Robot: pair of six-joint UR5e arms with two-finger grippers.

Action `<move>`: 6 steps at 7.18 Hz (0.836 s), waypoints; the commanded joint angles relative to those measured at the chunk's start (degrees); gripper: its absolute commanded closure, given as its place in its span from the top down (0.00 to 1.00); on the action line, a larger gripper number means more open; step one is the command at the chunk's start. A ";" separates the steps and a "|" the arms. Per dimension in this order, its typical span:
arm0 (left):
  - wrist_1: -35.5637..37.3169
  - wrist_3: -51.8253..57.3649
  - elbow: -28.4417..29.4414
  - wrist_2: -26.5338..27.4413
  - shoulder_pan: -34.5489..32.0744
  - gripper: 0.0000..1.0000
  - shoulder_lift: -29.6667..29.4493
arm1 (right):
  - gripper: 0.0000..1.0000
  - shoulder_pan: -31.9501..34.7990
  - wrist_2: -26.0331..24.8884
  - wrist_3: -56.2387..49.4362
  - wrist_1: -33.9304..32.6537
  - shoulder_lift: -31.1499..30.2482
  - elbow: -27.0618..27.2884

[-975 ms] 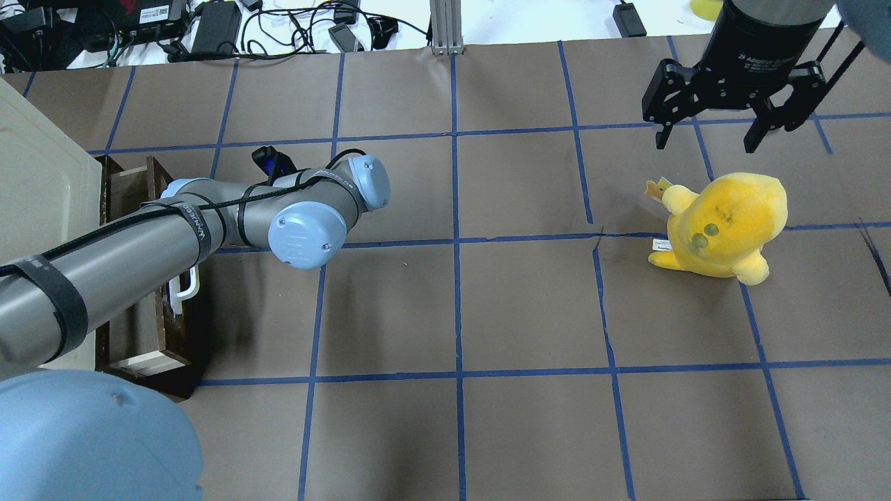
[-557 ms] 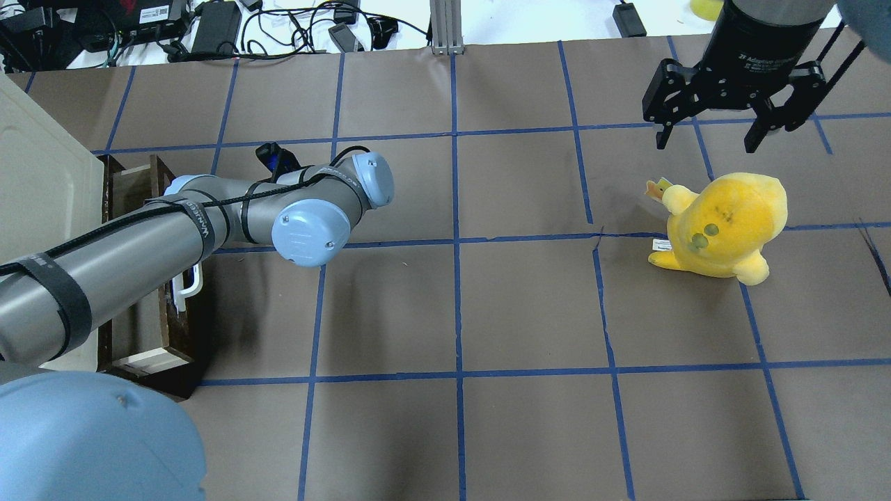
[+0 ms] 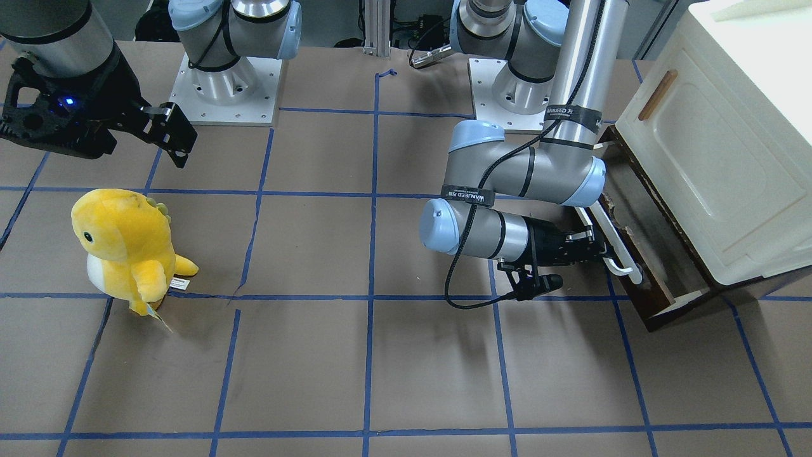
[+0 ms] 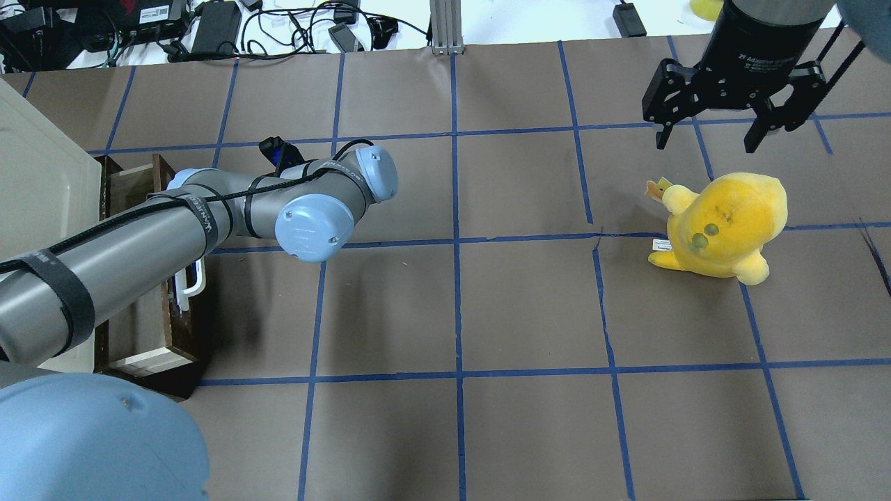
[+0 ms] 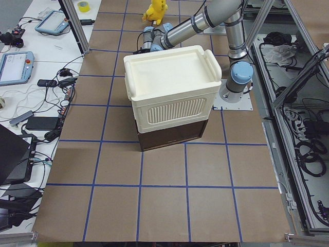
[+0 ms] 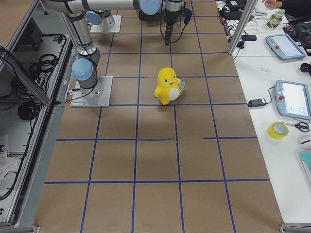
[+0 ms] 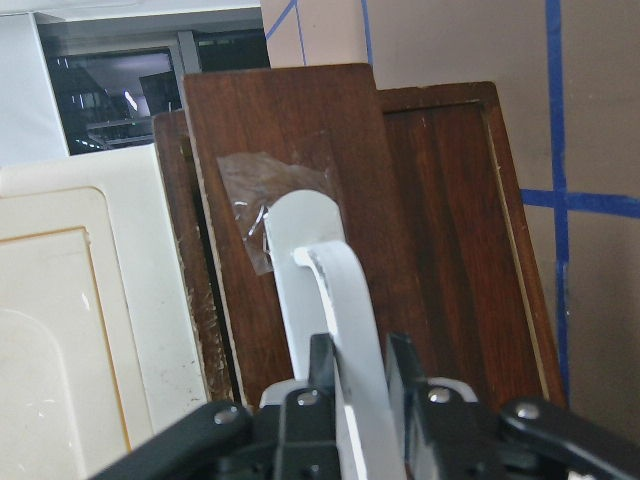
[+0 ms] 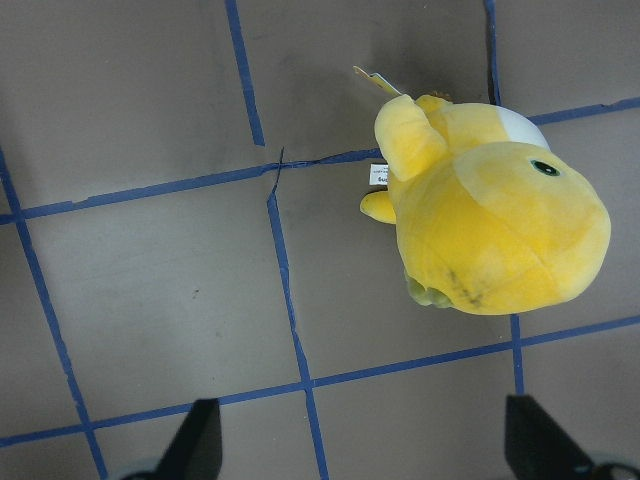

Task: Pull drawer sideways
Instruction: 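Pull the gripped handle away from the cabinet with the left gripper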

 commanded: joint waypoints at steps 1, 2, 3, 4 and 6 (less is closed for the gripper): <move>0.02 0.01 0.23 -0.53 -0.25 0.08 0.03 | 1.00 -0.06 0.00 0.00 0.00 0.00 0.00; -0.07 0.01 0.76 -0.71 -0.78 0.08 -0.14 | 1.00 0.02 0.00 0.00 0.00 0.00 0.00; 0.02 0.01 0.94 -1.23 -0.87 0.08 -0.41 | 1.00 0.02 0.00 0.00 0.00 0.00 0.00; -0.07 0.01 1.03 -1.24 -0.87 0.08 -0.50 | 1.00 0.02 0.00 0.00 0.00 0.00 0.00; 0.02 0.01 1.29 -1.33 -1.48 0.08 -0.50 | 1.00 0.02 0.00 0.00 0.00 0.00 0.00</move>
